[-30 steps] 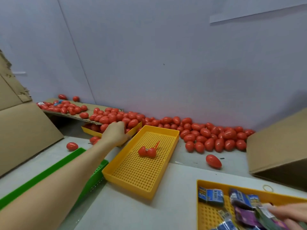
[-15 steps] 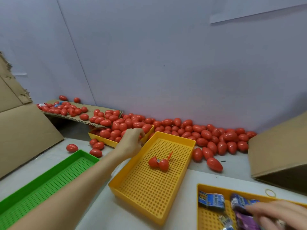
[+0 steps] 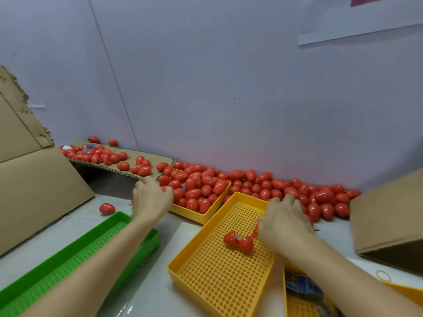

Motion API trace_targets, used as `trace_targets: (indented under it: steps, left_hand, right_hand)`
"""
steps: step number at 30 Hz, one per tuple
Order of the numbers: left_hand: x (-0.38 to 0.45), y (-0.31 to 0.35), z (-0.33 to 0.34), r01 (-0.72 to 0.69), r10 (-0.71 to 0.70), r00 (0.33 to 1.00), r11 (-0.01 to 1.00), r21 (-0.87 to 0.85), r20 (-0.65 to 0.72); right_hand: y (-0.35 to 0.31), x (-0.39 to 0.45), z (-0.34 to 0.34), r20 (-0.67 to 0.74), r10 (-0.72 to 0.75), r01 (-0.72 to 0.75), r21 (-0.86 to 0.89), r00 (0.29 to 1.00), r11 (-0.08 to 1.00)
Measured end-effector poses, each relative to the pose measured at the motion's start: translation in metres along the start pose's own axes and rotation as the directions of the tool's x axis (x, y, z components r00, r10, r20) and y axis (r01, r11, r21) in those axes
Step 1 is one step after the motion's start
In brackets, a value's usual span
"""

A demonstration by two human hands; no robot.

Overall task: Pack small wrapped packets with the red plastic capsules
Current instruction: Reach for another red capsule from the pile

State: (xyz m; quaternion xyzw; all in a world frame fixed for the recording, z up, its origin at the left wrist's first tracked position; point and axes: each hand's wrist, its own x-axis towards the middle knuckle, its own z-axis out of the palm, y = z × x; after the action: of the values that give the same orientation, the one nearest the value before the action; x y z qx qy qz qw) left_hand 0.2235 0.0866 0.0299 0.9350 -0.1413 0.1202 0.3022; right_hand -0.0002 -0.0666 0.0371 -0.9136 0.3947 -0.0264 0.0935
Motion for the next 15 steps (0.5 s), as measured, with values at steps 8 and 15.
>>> trace_targets:
  steps: [8, 15]
  left_hand:
    - [0.039, -0.029, -0.006, 0.285, -0.270, 0.944, 0.957, -0.058, 0.192]
    - [0.023, -0.009, 0.014, 0.261, -0.242, 0.951, 0.962, -0.081, 0.190]
  right_hand:
    - [0.030, 0.049, -0.002, 0.099, -0.046, 0.052, -0.058, 0.994, 0.997]
    - [0.049, 0.057, -0.004, -0.034, -0.036, 0.034, -0.044, 0.999, 0.998]
